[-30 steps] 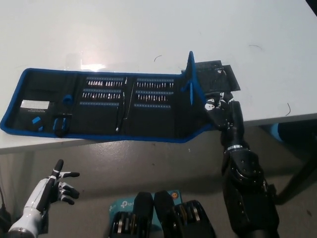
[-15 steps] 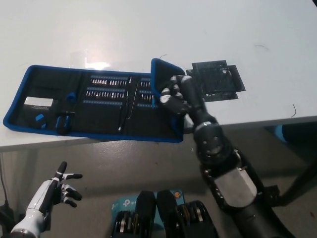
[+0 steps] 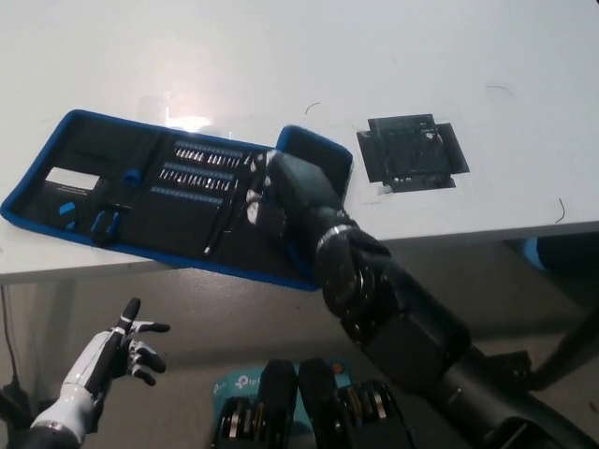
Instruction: The robot uses its right hand to lift an edge of the toolkit kept in middle of the desk and make one fold in it
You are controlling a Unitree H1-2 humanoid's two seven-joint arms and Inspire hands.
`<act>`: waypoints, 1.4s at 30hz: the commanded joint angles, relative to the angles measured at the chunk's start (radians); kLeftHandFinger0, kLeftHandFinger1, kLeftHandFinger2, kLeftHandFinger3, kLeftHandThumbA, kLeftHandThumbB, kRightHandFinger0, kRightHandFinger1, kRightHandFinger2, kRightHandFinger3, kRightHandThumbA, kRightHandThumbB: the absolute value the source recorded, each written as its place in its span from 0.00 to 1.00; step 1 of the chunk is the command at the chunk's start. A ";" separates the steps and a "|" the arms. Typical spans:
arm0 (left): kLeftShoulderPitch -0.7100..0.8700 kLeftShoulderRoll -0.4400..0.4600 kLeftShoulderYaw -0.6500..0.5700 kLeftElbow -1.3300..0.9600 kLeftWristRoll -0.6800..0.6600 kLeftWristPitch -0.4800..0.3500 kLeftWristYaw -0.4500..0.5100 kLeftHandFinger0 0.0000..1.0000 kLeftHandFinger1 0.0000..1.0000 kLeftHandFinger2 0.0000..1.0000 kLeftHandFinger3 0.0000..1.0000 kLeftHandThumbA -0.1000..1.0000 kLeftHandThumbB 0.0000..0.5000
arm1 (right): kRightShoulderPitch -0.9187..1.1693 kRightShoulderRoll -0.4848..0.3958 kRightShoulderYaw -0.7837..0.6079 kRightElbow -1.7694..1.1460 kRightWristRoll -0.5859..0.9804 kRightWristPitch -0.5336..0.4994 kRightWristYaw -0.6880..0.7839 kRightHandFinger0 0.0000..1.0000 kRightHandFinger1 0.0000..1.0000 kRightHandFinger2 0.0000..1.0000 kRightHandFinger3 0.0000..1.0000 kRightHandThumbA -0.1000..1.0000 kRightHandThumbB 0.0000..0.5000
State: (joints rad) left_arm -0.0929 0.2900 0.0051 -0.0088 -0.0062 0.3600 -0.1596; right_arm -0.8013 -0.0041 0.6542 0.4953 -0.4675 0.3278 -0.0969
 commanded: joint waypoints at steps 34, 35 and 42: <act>0.015 0.014 0.008 -0.016 0.008 0.007 -0.004 0.40 0.40 0.32 0.60 1.00 0.87 | 0.072 -0.053 -0.081 -0.163 -0.140 0.049 0.257 1.00 1.00 1.00 1.00 0.66 0.61; 0.021 0.011 0.009 -0.019 0.007 0.004 -0.002 0.40 0.41 0.32 0.60 1.00 0.90 | 0.060 -0.049 -0.095 -0.185 -0.129 0.067 0.279 1.00 1.00 1.00 1.00 0.70 0.68; 0.026 0.010 0.014 0.000 0.007 -0.008 0.002 0.43 0.42 0.34 0.60 1.00 0.98 | -0.029 0.000 -0.206 -0.291 -0.129 0.142 0.328 1.00 1.00 1.00 1.00 0.75 0.85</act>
State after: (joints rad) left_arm -0.0667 0.2929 0.0067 -0.0022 -0.0060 0.3719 -0.1687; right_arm -0.7389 -0.0429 0.5088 0.2727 -0.6151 0.4068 0.1730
